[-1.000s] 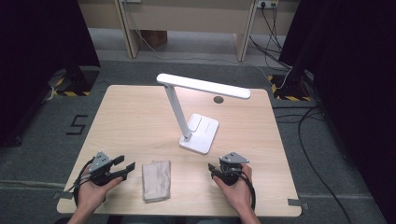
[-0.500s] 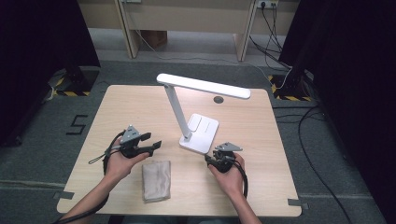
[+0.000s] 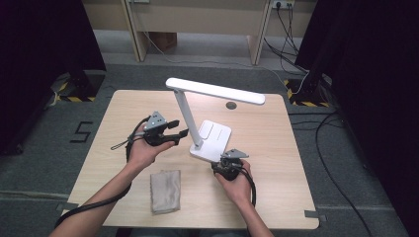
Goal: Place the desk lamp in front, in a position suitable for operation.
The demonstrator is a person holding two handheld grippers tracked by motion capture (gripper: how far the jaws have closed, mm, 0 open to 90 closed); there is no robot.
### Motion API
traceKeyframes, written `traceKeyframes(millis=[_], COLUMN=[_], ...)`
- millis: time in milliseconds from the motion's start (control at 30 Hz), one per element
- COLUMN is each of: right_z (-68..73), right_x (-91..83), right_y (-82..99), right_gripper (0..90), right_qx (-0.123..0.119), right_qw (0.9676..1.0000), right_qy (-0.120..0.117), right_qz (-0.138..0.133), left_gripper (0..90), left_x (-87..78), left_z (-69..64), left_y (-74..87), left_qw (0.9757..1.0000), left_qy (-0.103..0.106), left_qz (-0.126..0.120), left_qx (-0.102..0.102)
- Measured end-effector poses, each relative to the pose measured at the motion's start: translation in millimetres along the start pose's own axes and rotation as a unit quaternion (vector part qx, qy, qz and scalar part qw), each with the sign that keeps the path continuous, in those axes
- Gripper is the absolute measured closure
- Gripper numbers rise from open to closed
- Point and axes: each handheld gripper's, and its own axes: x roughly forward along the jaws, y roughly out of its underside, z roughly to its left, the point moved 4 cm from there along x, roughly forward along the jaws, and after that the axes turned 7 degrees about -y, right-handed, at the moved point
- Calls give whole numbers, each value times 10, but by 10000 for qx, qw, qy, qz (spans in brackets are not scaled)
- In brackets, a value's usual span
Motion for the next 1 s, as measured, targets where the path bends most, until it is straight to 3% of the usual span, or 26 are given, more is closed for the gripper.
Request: traceKeyframes(millis=[167, 367, 633, 867, 1000], right_z=[-20, -48, -70, -97, -100], right_x=[21, 52, 92, 104, 100], right_y=[-33, -11, -11, -28, -25], right_gripper=[557, 553, 547, 544, 543], right_qx=[-36, -44, -68, -158, -158], right_qw=[10000, 9998, 9996, 9994, 9995], right_qy=[66, 104, 169, 198, 150], right_qz=[45, 153, 206, 240, 240], left_gripper=[461, 503, 556, 654, 672], left_x=[100, 184, 281, 298, 221], left_z=[-29, -10, 6, 12, 11], left_y=[-121, -227, -247, -271, -246], left_qw=[9999, 9996, 9994, 9987, 9985], left_qy=[4, -186, -305, -484, -487], left_qz=[-87, -150, -91, -93, -68], left_qx=[-149, -140, -150, -123, -236])
